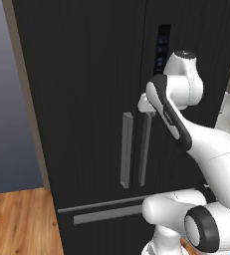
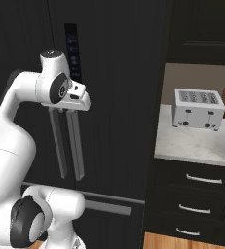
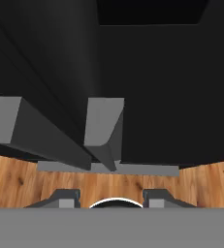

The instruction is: Take the donuts from the fridge and place them on the empty tray on the dining counter.

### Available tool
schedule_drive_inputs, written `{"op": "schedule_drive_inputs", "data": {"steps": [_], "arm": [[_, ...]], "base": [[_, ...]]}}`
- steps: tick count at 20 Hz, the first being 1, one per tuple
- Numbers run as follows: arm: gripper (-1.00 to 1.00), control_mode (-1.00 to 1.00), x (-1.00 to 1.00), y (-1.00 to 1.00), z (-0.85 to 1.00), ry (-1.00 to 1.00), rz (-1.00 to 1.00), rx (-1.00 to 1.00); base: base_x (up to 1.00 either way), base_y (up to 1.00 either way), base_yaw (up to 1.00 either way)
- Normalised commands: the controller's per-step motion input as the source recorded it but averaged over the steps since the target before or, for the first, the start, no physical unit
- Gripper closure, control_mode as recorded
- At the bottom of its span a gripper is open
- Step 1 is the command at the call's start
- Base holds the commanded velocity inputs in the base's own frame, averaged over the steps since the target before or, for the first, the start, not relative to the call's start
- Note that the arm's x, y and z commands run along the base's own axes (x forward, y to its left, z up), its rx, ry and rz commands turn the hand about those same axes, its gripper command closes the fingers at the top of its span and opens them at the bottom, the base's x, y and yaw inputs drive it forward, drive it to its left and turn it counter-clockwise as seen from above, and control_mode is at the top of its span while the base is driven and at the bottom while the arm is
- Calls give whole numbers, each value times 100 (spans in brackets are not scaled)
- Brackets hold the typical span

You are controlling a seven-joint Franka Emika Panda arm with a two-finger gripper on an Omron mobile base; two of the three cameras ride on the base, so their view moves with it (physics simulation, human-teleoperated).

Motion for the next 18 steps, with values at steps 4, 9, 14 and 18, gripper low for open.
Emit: {"op": "schedule_drive_inputs", "data": {"steps": [4, 9, 14, 18], "arm": [[-100, -100, -20, 0, -4, 0, 0, 0], [-100, -100, -48, 0, -6, 0, 0, 0], [-100, -100, -52, 0, -15, 0, 0, 0], [-100, -100, -51, 0, -9, 0, 0, 0]], "base": [[0, 0, 0], [0, 0, 0], [0, 0, 0], [0, 0, 0]]}}
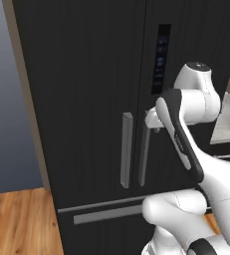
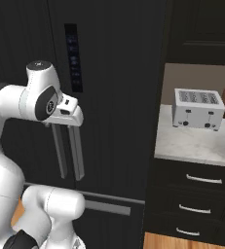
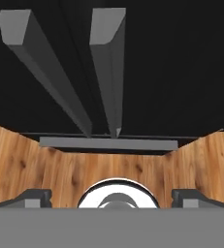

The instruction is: Take the donuts from the fridge and place them on the empty tray on the dining counter.

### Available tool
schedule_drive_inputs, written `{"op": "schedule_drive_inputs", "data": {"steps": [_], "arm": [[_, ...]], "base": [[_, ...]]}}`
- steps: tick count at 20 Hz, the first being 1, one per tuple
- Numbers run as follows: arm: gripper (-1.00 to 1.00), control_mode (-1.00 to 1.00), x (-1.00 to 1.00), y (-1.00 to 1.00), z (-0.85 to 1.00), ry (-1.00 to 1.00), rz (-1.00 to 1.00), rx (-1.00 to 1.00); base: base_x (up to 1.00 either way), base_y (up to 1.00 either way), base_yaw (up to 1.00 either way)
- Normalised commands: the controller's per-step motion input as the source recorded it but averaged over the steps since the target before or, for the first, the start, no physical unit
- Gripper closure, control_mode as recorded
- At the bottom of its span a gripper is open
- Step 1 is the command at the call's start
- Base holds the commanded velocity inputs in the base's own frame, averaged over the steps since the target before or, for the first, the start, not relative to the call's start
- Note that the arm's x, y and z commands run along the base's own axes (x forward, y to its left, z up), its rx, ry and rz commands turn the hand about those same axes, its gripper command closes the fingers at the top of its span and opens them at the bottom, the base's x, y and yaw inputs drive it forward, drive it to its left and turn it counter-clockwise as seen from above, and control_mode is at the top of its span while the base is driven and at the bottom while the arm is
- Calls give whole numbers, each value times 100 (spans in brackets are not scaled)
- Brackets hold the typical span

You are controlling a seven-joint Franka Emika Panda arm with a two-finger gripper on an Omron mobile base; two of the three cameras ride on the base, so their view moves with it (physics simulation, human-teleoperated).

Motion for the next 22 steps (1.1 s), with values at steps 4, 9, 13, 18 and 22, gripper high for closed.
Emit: {"op": "schedule_drive_inputs", "data": {"steps": [4, 9, 13, 18, 22], "arm": [[-100, -100, -46, 0, -6, -3, 0, 0], [-100, 100, -25, 0, -5, -1, 0, 0], [-100, 100, 0, 0, 0, 0, 0, 0], [-100, 100, 0, 0, 0, 0, 0, 0], [-100, 100, 0, 0, 0, 0, 0, 0]], "base": [[0, 0, 0], [0, 0, 0], [-9, 0, 0], [-47, 13, 0], [-46, 23, 0]]}}
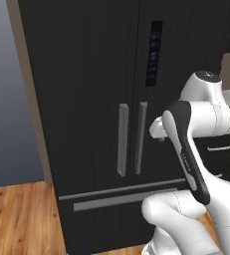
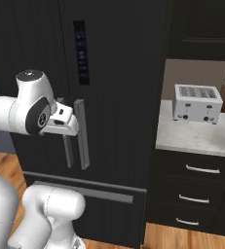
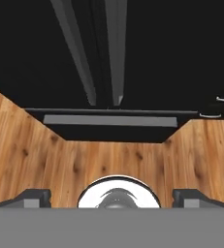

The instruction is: Take the donuts from the fridge and place them on the empty tray on the dining counter.

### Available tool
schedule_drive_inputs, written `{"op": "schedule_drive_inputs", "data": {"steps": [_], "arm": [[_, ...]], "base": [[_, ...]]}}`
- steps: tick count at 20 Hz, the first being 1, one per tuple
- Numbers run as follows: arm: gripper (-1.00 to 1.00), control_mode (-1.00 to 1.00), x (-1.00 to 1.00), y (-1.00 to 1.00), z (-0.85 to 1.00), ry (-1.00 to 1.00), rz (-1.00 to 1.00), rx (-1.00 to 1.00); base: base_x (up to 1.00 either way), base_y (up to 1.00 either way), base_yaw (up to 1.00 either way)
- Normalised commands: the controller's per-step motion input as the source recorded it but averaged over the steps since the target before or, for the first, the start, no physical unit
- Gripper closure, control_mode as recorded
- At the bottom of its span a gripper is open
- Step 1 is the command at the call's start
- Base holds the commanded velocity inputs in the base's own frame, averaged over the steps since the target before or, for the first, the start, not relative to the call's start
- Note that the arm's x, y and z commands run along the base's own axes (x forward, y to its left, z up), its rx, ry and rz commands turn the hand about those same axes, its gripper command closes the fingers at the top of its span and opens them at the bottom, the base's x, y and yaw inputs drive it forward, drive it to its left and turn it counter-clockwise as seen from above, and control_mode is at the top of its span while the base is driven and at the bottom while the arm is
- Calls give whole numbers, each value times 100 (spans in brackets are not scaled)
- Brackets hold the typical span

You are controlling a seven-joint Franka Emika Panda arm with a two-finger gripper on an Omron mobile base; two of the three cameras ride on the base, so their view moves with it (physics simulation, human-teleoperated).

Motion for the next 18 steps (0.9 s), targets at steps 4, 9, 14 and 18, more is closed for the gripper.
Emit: {"op": "schedule_drive_inputs", "data": {"steps": [4, 9, 14, 18], "arm": [[-100, 100, 0, 0, 0, 0, 0, 0], [-100, 100, 0, 0, 0, 0, 0, 0], [-100, 100, 0, 0, 0, 0, 0, 0], [-100, 100, 0, 0, 0, 0, 0, 0]], "base": [[-43, 31, 1], [-46, 33, 3], [-42, 26, 3], [-30, 2, 1]]}}
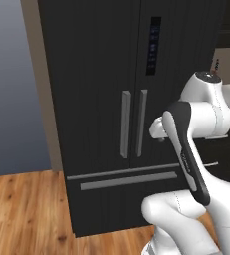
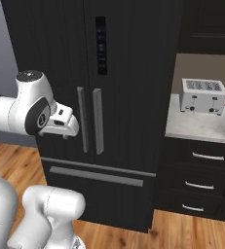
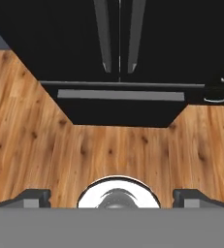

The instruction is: Take the donuts from the fridge and place them on the empty tray on the dining counter.

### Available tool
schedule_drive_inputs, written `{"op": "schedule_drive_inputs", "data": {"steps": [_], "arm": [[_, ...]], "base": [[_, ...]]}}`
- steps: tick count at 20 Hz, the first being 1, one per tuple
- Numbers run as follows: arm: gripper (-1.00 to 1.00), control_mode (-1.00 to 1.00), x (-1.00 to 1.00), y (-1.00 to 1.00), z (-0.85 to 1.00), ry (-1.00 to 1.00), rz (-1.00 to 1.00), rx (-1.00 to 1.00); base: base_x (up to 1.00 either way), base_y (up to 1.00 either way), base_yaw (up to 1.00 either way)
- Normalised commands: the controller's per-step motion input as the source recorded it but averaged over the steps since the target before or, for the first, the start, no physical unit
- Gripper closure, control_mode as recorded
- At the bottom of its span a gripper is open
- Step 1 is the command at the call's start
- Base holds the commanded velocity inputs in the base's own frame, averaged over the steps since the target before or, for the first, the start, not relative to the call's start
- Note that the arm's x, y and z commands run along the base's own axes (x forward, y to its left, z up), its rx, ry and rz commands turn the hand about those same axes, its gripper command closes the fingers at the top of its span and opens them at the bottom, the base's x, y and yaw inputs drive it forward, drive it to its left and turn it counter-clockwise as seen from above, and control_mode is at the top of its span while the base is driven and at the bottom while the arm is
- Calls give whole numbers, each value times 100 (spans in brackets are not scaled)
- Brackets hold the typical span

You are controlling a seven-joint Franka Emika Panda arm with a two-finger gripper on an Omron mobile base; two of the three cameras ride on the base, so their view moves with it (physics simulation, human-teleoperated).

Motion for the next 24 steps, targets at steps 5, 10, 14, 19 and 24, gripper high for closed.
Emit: {"op": "schedule_drive_inputs", "data": {"steps": [5, 10, 14, 19, 24], "arm": [[-100, -100, 0, -23, -17, -30, -3, -1], [-100, -100, 46, -32, -21, -51, -2, 0], [-100, -100, 95, -6, -3, -26, 0, 0], [-100, -100, 96, -2, 1, -16, 0, 0], [-100, -100, 71, -17, 11, -17, 0, 0]], "base": [[0, 0, 0], [0, 0, 0], [0, 0, 0], [0, 0, 0], [0, 0, 0]]}}
